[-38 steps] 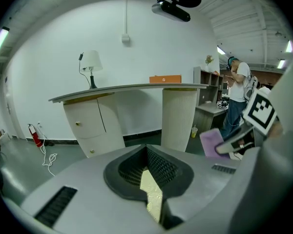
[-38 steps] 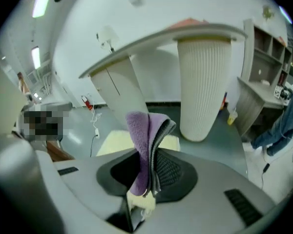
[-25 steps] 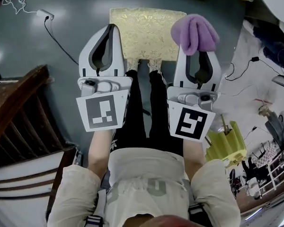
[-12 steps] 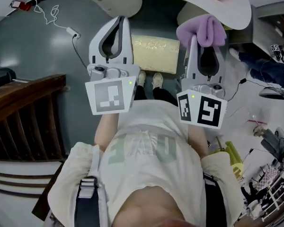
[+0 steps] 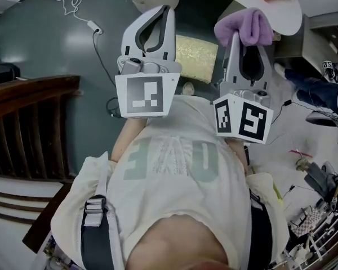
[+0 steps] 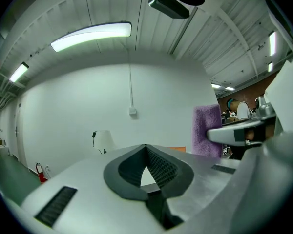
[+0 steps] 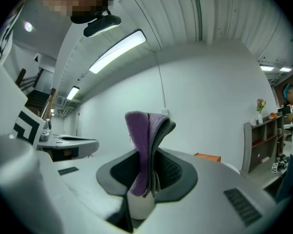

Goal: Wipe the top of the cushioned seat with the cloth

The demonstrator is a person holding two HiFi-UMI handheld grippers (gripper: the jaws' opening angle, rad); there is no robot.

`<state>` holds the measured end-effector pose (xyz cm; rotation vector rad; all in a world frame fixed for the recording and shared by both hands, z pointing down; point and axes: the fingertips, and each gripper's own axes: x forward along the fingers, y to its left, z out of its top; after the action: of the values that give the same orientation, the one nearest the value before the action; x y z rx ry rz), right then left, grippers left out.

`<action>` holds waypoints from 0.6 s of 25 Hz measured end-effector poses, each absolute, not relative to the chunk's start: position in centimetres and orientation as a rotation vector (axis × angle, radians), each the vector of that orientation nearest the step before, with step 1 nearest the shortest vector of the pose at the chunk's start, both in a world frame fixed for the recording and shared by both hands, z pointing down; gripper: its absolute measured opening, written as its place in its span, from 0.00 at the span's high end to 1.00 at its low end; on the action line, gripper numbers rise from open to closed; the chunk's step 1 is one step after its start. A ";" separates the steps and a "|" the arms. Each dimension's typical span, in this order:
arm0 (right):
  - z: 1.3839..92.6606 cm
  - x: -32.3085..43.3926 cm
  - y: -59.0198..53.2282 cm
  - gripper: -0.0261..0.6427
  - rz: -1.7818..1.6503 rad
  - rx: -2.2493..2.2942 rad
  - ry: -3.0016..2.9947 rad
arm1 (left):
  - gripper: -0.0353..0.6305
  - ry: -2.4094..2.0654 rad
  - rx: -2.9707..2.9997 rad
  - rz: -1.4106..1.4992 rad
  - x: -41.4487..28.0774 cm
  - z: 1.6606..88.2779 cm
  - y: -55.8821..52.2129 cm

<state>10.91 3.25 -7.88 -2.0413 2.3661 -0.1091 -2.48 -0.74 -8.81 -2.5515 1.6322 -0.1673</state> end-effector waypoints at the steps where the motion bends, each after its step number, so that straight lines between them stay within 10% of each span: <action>1: -8.0 11.0 3.2 0.83 -0.099 -2.045 2.364 | 0.94 1.640 -2.564 -0.200 -2.5 -8.2 -0.7; 15: -7.3 10.4 4.1 0.83 -0.113 -2.058 2.384 | 0.94 1.647 -2.614 -0.272 -3.0 -6.6 -0.3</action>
<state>10.37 4.08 -7.31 -2.0581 2.3843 -0.1127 -3.03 -0.30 -6.62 -2.6144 1.6469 -0.2723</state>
